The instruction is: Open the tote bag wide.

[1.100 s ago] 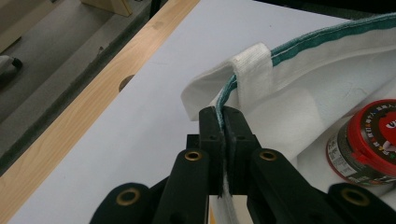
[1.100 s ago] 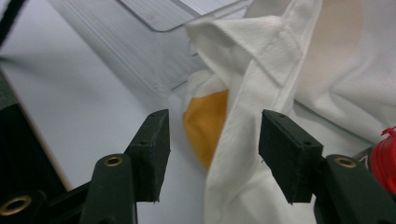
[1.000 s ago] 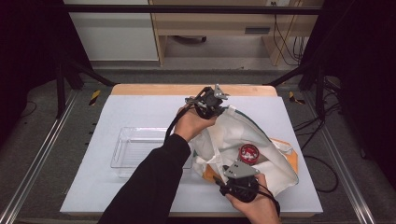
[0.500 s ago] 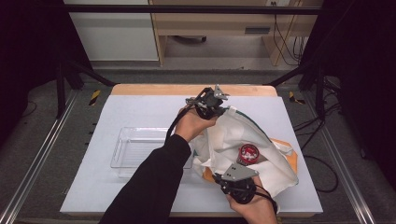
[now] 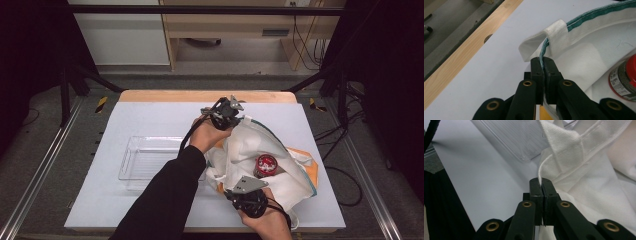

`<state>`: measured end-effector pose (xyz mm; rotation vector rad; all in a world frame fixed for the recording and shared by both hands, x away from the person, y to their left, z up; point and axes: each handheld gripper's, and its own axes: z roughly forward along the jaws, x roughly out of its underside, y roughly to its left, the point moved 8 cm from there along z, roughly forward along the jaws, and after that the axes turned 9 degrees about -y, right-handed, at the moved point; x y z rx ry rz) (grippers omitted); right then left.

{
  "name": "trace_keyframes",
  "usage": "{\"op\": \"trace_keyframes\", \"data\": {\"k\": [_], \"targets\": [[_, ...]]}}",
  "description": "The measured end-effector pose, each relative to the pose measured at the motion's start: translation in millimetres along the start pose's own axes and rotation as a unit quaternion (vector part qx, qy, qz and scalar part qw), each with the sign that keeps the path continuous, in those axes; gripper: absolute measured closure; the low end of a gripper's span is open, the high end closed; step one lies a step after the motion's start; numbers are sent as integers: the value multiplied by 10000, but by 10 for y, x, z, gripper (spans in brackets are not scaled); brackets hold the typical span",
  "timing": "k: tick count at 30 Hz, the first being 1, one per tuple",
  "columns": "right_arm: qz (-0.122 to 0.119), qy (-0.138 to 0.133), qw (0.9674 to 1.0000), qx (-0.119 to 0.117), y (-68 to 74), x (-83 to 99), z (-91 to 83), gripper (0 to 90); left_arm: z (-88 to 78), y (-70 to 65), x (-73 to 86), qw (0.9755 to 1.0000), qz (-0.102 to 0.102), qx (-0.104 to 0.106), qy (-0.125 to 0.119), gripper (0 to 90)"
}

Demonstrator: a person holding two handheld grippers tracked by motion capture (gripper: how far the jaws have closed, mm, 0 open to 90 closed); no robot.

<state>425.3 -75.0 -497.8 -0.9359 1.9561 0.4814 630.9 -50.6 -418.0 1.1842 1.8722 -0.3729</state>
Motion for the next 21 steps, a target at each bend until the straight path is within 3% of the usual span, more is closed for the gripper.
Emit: {"op": "trace_keyframes", "data": {"k": [9,17,19,21], "targets": [[90,43,9999,-94,0,43,31,892,119,-5,119,9998,2,-11,209,880],[173,50,9998,-90,0,84,43,881,137,-47,171,9998,-18,-8,220,878],[223,26,9997,-96,-10,86,31,834,107,-58,152,9998,1,-86,153,842],[181,3,9998,33,-32,84,4,728,57,-77,128,9999,27,-153,50,750]]}}
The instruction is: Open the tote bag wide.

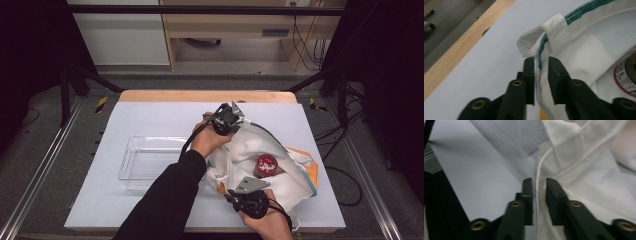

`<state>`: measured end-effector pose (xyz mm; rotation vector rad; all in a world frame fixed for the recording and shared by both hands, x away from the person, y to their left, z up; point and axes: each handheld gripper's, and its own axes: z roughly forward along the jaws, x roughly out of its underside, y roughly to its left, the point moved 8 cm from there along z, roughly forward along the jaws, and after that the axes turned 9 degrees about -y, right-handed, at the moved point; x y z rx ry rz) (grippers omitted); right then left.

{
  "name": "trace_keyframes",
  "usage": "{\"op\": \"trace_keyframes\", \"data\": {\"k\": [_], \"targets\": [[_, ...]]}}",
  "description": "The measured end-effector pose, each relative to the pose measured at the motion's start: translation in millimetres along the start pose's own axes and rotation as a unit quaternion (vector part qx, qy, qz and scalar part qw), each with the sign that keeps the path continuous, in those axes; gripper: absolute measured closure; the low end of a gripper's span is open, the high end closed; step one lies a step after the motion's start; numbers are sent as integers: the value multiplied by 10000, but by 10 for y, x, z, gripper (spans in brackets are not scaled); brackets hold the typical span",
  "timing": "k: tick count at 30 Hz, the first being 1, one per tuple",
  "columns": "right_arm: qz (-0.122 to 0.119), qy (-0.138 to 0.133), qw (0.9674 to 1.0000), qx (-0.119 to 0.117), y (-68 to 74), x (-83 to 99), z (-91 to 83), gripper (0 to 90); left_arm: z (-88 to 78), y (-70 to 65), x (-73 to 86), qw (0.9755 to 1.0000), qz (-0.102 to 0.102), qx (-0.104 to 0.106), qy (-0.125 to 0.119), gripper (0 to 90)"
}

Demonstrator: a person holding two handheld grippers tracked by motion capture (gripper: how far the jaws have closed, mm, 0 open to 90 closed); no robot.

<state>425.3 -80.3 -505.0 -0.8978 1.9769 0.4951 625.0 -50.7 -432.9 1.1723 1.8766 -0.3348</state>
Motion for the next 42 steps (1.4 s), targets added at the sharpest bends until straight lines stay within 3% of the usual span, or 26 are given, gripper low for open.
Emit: {"op": "trace_keyframes", "data": {"k": [4,9,13,17,21,24,25,26,30,34,35,36,38,39,40,42], "targets": [[-32,-203,9996,217,-32,-47,-105,520,-187,-40,-87,9992,32,-219,-344,522],[-160,-410,9980,444,-83,-118,-242,335,-513,-120,-155,9967,-17,-305,-746,435],[-360,-597,9952,690,-163,-200,-417,281,-806,-234,-110,9951,-69,-264,-949,414],[-216,-800,9929,857,-334,-315,-643,268,-1002,-337,-21,9942,-128,-234,-1039,399],[-174,-810,9902,1122,-571,-393,-844,284,-1202,-573,148,9937,-110,-49,-1111,391],[-262,-697,9881,1348,-752,-429,-975,304,-1224,-692,240,9936,-124,1,-1126,381],[-262,-697,9881,1348,-752,-429,-975,304,-1224,-692,240,9936,-124,1,-1126,377],[-330,-626,9864,1484,-869,-467,-1068,314,-1199,-749,317,9941,-129,-15,-1081,374],[-426,-591,9824,1721,-1081,-542,-1235,368,-1103,-885,504,9958,-168,84,-899,372],[-435,-423,9792,1935,-1348,-568,-1357,400,-1006,-998,658,9974,-79,132,-702,367],[-435,-423,9792,1935,-1348,-568,-1357,400,-1006,-998,658,9974,-79,132,-702,367],[-374,-228,9802,1933,-1451,-533,-1339,398,-968,-1043,699,9973,-126,195,-700,367],[-458,9,9810,1885,-1513,-475,-1270,398,-926,-1101,739,9980,-32,247,-577,369],[-458,9,9810,1885,-1513,-475,-1270,398,-926,-1101,739,9980,-32,247,-577,369],[-529,185,9825,1779,-1538,-409,-1182,397,-901,-1144,766,9984,71,232,-515,370],[-615,342,9828,1708,-1549,-330,-1101,382,-893,-1162,777,9984,64,265,-500,384]]}}
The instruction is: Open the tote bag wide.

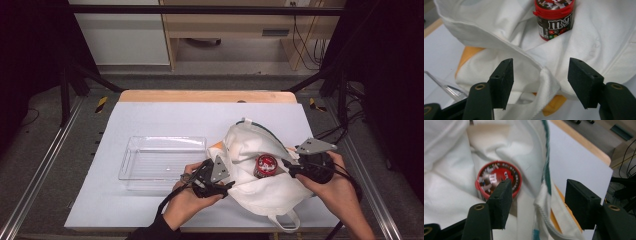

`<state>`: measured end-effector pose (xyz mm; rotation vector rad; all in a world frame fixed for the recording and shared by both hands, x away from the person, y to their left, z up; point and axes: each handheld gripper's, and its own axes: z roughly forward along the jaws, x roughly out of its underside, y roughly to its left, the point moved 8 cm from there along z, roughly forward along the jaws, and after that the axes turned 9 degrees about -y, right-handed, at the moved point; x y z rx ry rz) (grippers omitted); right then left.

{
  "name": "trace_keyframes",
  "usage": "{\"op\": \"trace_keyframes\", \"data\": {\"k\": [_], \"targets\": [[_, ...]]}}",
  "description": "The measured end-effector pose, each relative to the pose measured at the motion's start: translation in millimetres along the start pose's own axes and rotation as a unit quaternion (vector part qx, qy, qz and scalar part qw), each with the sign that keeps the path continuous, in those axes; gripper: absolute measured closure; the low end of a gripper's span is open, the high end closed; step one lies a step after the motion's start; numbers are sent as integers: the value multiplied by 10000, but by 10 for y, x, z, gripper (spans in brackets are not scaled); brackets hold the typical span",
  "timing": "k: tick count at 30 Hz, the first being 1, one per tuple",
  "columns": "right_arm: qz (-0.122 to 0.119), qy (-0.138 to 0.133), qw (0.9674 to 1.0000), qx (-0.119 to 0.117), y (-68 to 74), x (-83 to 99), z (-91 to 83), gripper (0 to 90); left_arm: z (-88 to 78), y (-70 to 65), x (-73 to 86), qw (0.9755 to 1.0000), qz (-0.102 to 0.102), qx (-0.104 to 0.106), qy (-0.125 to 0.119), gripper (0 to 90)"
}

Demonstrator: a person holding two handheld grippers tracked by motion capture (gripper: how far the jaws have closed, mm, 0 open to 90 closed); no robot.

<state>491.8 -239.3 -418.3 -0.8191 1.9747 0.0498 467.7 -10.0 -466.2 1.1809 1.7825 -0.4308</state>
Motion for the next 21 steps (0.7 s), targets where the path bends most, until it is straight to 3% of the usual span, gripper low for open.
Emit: {"op": "trace_keyframes", "data": {"k": [5,10,21], "targets": [[-145,243,9996,-71,31,167,149,367,46,-32,59,9998,-114,122,53,451],[-62,464,9989,-99,27,345,229,373,67,-41,88,9998,-110,159,56,518],[-288,806,9963,9,97,490,369,386,73,-78,68,9997,-116,200,-1,619]]}}
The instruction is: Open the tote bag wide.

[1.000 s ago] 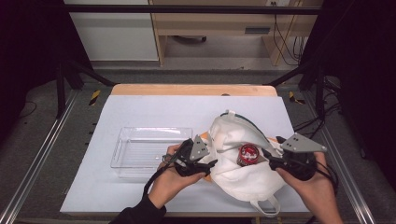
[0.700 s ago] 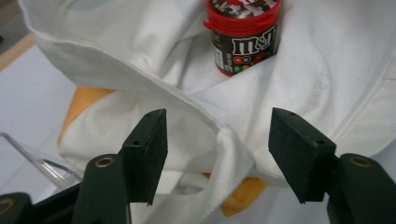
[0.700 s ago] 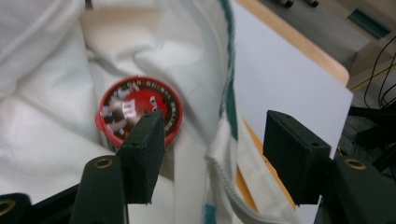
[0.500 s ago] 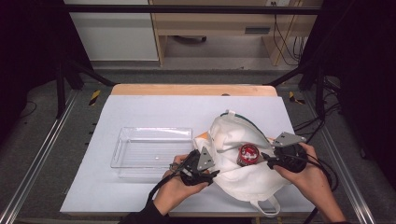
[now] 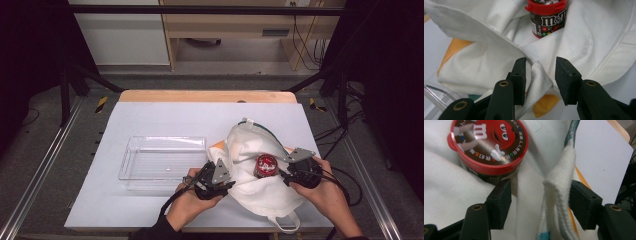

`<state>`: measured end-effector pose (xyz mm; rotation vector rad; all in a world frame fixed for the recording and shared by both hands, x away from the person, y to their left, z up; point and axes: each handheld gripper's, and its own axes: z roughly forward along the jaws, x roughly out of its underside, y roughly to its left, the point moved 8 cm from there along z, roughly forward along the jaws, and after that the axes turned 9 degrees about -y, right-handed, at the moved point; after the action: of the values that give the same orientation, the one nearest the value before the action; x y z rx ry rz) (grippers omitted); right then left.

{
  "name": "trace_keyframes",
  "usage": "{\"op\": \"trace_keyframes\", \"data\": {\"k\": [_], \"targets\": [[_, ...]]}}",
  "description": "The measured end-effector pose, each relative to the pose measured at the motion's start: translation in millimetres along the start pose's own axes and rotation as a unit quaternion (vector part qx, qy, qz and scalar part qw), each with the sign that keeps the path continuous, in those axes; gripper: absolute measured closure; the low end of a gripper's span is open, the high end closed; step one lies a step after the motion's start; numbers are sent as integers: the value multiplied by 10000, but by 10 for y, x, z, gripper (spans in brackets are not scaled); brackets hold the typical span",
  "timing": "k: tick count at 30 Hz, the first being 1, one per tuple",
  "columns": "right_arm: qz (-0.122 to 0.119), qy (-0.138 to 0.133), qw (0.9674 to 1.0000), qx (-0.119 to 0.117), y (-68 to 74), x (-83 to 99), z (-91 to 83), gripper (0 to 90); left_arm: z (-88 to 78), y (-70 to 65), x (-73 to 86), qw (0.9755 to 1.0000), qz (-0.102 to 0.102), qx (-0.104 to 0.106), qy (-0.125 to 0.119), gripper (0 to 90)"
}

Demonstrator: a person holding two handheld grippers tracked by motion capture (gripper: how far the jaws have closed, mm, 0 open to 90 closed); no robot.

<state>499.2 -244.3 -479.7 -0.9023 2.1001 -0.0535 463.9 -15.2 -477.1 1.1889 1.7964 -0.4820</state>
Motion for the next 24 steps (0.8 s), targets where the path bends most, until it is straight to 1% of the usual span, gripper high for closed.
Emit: {"op": "trace_keyframes", "data": {"k": [3,4,5,8,10,13,14,15,17,19,20,23,24], "targets": [[-59,137,9999,77,-16,41,33,433,-10,2,-13,10000,-22,1,-22,625],[-92,175,9998,62,-20,53,42,452,-10,2,-13,10000,-22,1,-22,628],[-76,236,9997,12,-11,73,56,482,-23,2,-30,10000,-30,24,-46,632],[-184,359,9991,-111,20,101,81,620,-35,2,-34,10000,-16,27,-49,647],[-206,370,9991,-102,28,95,77,706,-40,-3,-29,10000,-4,33,-35,655],[-161,326,9993,-79,6,70,51,803,-36,-6,-21,10000,11,56,-7,672],[-161,326,9993,-79,6,70,51,803,-36,-6,-21,10000,11,56,-7,684],[-57,323,9994,-72,-40,40,9,824,-33,-8,-13,10000,2,78,9,690],[34,251,9997,-23,-98,-2,-25,835,-37,-8,-4,9999,33,91,41,709],[174,142,9997,-20,-162,-56,-55,842,-41,-5,7,9999,67,95,64,737],[174,142,9997,-20,-162,-56,-55,842,-41,-5,7,9999,67,95,64,747],[400,65,9992,-62,-263,-107,-60,846,-44,-1,18,9999,81,109,84,773],[525,8,9986,-86,-316,-115,-42,847,-42,0,24,9998,112,110,97,785]]}}
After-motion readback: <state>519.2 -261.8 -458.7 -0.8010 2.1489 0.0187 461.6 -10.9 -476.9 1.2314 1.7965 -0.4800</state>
